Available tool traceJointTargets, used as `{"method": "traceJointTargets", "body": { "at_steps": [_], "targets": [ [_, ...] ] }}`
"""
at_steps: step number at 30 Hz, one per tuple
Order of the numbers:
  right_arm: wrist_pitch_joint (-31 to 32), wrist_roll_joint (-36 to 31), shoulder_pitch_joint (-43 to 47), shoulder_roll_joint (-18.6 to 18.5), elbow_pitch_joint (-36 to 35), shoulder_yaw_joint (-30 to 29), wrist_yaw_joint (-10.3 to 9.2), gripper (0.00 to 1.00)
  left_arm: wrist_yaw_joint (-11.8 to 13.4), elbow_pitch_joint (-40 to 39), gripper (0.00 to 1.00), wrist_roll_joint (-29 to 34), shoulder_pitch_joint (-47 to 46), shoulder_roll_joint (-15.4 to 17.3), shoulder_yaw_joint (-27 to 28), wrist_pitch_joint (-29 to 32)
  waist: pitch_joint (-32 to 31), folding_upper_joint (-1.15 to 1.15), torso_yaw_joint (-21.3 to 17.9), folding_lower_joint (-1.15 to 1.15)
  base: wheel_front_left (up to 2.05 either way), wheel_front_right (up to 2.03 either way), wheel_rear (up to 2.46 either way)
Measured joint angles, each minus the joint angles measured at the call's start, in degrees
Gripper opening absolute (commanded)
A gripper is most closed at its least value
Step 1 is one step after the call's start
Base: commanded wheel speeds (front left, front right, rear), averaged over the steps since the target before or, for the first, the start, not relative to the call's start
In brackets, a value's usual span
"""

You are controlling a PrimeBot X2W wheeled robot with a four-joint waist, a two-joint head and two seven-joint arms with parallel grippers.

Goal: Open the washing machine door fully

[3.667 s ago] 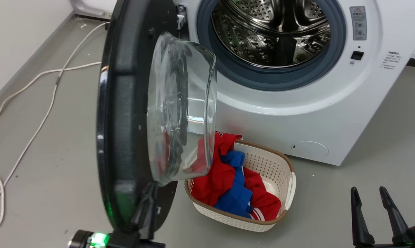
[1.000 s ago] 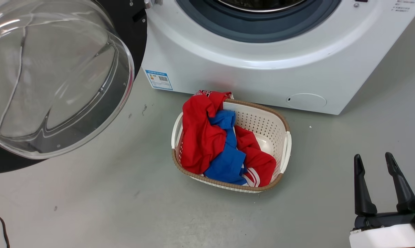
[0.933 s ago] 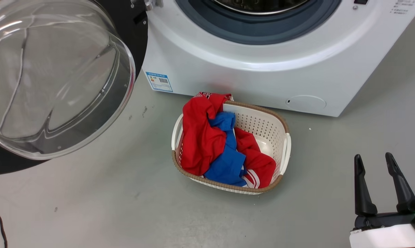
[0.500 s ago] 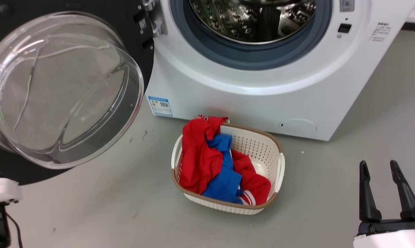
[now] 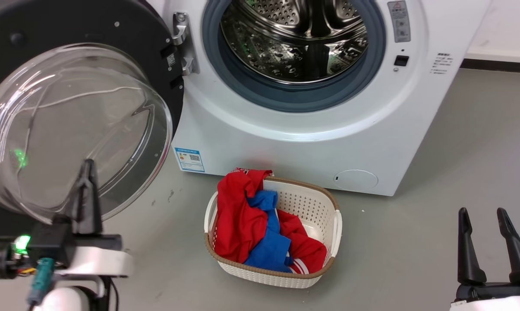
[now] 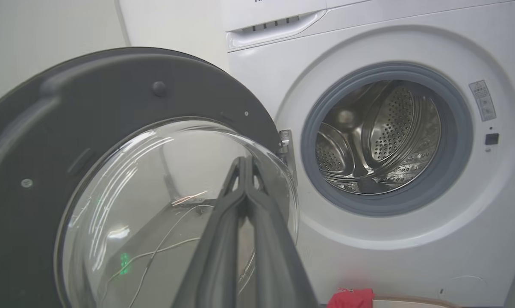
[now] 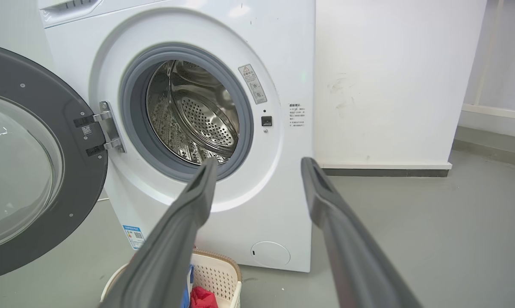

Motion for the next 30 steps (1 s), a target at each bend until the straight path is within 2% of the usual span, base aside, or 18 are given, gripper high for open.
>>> {"method": "traceJointTargets", "body": {
  "at_steps": [4,5,6,7,21,30],
  "targets": [
    [0.0,0.1,0.4,0.0,-0.3,-0.2,0.0,1.0,0.5,0.9,0.0,0.2,1.8,-1.6,-2.5,0.0,-0.5,0.0,-1.3,0.0,0.0,0.0,0.0],
    [0.0,0.2,0.6,0.0,-0.3,-0.2,0.01,1.0,0.6,1.3,0.2,0.2,2.4,-2.0,-3.0,0.0,-0.7,0.0,-1.6,0.0,0.0,0.0,0.0],
    [0.0,0.3,0.8,0.0,-0.4,-0.2,0.01,1.0,0.9,1.7,0.94,0.3,3.1,-2.3,-3.5,0.0,-0.8,0.0,-2.0,0.0,0.0,0.0,0.0],
    [0.0,0.4,0.9,0.0,-0.5,-0.3,0.0,1.0,1.0,1.9,1.0,0.3,3.5,-2.5,-4.0,0.0,-0.9,0.0,-2.3,0.0,0.0,0.0,0.0],
    [0.0,1.2,2.8,0.0,-0.5,-0.2,0.0,1.0,5.5,2.4,1.0,-0.6,8.1,-4.3,-9.8,0.0,-2.1,0.0,-4.8,0.0,0.0,0.0,0.0],
    [0.0,1.2,3.9,0.0,-0.1,1.0,0.0,1.0,6.5,5.2,1.0,-1.8,9.7,-4.4,-10.8,0.0,-2.8,0.0,-5.5,0.0,0.0,0.0,0.0]
  ]
}}
